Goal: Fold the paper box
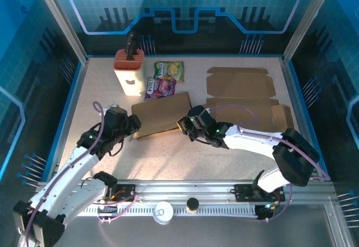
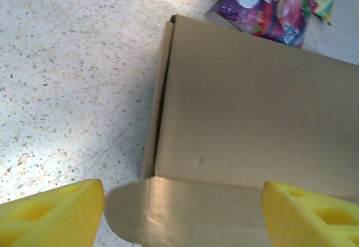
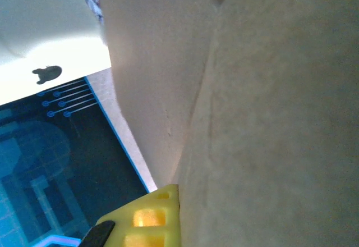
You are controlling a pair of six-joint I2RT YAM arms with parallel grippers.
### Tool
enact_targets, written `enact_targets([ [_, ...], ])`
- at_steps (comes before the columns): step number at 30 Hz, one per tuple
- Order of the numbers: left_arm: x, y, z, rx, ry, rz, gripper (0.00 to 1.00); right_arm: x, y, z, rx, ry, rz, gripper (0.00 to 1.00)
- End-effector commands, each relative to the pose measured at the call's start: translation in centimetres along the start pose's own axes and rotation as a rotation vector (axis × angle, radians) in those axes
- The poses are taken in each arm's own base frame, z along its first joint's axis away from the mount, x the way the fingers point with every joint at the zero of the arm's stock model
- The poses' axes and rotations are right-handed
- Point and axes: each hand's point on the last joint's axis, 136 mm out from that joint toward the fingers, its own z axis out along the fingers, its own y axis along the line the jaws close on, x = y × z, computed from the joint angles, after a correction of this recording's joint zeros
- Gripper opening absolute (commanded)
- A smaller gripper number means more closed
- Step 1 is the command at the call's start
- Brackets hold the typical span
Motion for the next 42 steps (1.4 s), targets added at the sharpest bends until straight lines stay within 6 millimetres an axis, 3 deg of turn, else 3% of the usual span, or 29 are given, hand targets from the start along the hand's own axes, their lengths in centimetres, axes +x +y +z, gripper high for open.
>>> enact_targets([
  [1,0.5,-0.6,1.5,0.077,0.055,-0.002,0.7,0.4,-1.4,0.9,0.03,0.071,-0.071,0.0],
  [7,1.0,-0.7,4.8,0.095,0.102,-0.008,0.6,-0.7,-3.0,1.8,0.038,0.1,-0.068,0.0],
  [12,1.8,0.8,7.2,0.032,0.151,-0.03,0.53,-1.2,-3.5,2.2,0.037,0.111,-0.083,0.03],
  [22,2.6,2.8,8.4,-0.019,0.129,-0.039,0.46,-1.7,-5.4,2.7,0.081,0.115,-0.104,0.12],
  [25,3.1,3.1,8.9,-0.022,0.139,-0.051,0.43,-1.8,-4.8,2.7,0.051,0.117,-0.119,0.16],
  [31,3.6,3.7,9.5,-0.023,0.131,-0.094,0.33,-1.8,-3.9,1.9,0.026,0.122,-0.212,0.37],
  [36,3.8,4.2,9.5,-0.03,0.115,-0.113,0.25,-2.0,-1.6,-0.2,-0.019,0.143,-0.406,0.6],
  [39,4.0,4.4,9.5,-0.021,0.11,-0.126,0.21,-3.2,-0.1,-2.1,-0.043,0.132,-0.533,0.71],
  [42,4.1,4.6,9.5,-0.021,0.107,-0.137,0.19,-5.5,1.1,-3.5,-0.05,0.125,-0.634,0.76],
])
